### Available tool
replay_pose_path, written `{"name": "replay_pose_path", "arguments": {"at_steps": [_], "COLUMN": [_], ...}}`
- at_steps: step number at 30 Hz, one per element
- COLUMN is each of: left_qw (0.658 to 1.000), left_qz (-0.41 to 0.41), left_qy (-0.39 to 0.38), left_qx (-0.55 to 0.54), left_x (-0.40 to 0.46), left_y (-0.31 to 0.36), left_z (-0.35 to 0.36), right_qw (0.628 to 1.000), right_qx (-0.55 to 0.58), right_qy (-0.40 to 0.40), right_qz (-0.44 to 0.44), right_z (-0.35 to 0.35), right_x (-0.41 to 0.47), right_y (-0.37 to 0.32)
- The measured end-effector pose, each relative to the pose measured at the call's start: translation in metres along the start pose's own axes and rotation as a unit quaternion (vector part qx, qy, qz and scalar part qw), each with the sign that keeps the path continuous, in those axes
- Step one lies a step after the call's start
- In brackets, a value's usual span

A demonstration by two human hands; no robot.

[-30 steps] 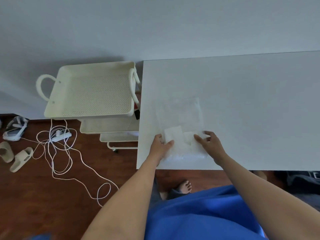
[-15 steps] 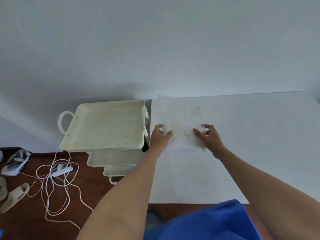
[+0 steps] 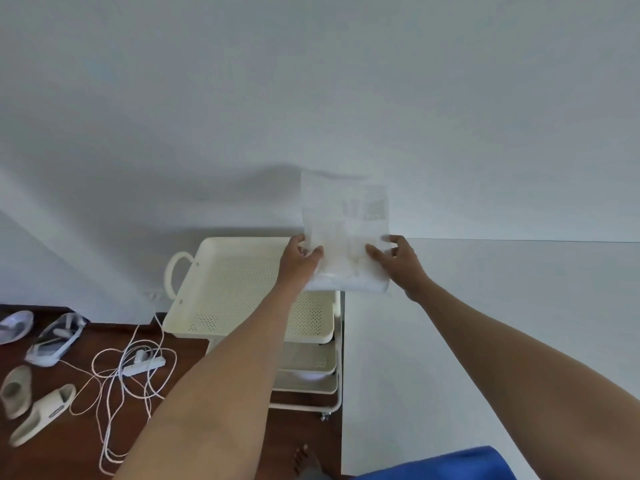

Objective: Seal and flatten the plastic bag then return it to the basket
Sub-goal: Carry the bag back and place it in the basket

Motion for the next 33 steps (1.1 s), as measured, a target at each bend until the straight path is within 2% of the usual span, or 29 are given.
{"name": "replay_pose_path", "arguments": {"at_steps": [10,16,25,33], "left_qw": [0.997,0.990,0.964,0.956], "left_qz": [-0.072,-0.138,-0.231,-0.245], "left_qy": [0.017,0.000,-0.072,-0.094], "left_qx": [0.021,0.034,0.106,0.131], "left_x": [0.082,0.115,0.119,0.130], "left_y": [-0.077,-0.124,-0.198,-0.228], "left_z": [-0.079,-0.106,-0.119,-0.118], "right_qw": [0.995,0.990,0.971,0.965], "right_qx": [-0.057,-0.092,-0.153,-0.163], "right_qy": [-0.078,-0.090,-0.127,-0.100], "right_qz": [0.034,0.065,0.134,0.182], "right_z": [0.135,0.194,0.236,0.255], "right_x": [0.008,0.004,-0.016,-0.027], "right_y": [-0.007,0.014,0.069,0.105]}}
Point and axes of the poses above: each hand's wrist, its own x-axis towards the middle knuckle, its own z-axis out of the palm, y = z × x, the point moved 1 cm from there along x, towards the middle knuckle, and after that the axes turned 15 degrees about y, right-handed, at the moved point
